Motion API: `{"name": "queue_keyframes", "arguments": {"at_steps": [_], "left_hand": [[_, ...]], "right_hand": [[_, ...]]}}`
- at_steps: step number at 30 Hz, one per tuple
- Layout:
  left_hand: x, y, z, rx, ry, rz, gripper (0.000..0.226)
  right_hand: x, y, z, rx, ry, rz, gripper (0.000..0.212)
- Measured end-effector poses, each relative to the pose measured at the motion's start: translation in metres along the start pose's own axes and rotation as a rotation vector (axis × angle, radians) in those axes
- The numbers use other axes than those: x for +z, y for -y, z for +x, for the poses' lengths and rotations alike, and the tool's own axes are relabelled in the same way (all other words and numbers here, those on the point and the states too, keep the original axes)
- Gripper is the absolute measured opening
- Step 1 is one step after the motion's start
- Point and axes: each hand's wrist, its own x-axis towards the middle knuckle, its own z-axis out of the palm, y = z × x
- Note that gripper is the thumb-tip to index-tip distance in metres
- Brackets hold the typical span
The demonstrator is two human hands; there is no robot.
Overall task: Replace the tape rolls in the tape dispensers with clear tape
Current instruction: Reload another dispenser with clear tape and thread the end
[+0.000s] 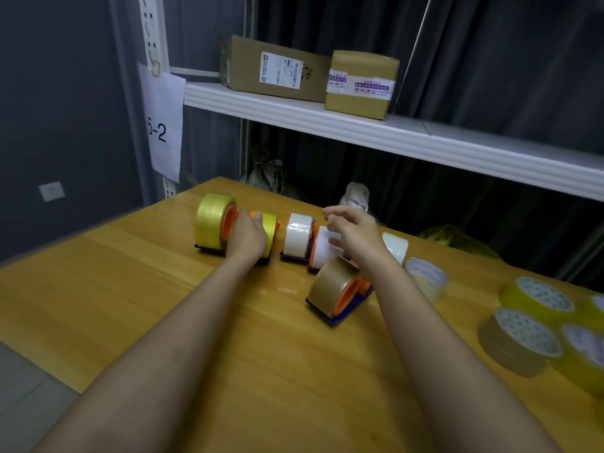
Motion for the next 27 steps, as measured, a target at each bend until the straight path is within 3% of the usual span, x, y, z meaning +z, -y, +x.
{"name": "queue_keyframes", "arguments": {"at_steps": [7,12,15,19,22,27], "left_hand": [[-0.001,-0.001,-0.009,0.15,-0.143,0.309,0.038],[-0.002,-0.024,-0.034,0.426,-0.21,0.335,0.035],[0.005,-0.04,-0.054,0.532,0.019,0.239,0.027],[0.025,-0.055,-0.085,0.396,0.296,0.273,0.048],[0.034,-0.059,-0.101,0.305,0.346,0.407,0.06],[0.04,-0.057,-0.117,0.332,0.285,0.447,0.047]], "right_hand": [[-0.016,-0.011,-0.002,0.019,-0.038,0.005,0.02],[-0.03,-0.018,-0.01,0.026,-0.082,0.024,0.021],[-0.039,-0.027,-0.019,0.015,-0.135,0.022,0.023],[-0.057,-0.032,-0.039,0.039,-0.185,0.07,0.023],[-0.067,-0.033,-0.052,0.046,-0.192,0.072,0.022],[-0.078,-0.045,-0.073,0.078,-0.199,0.057,0.021]]}}
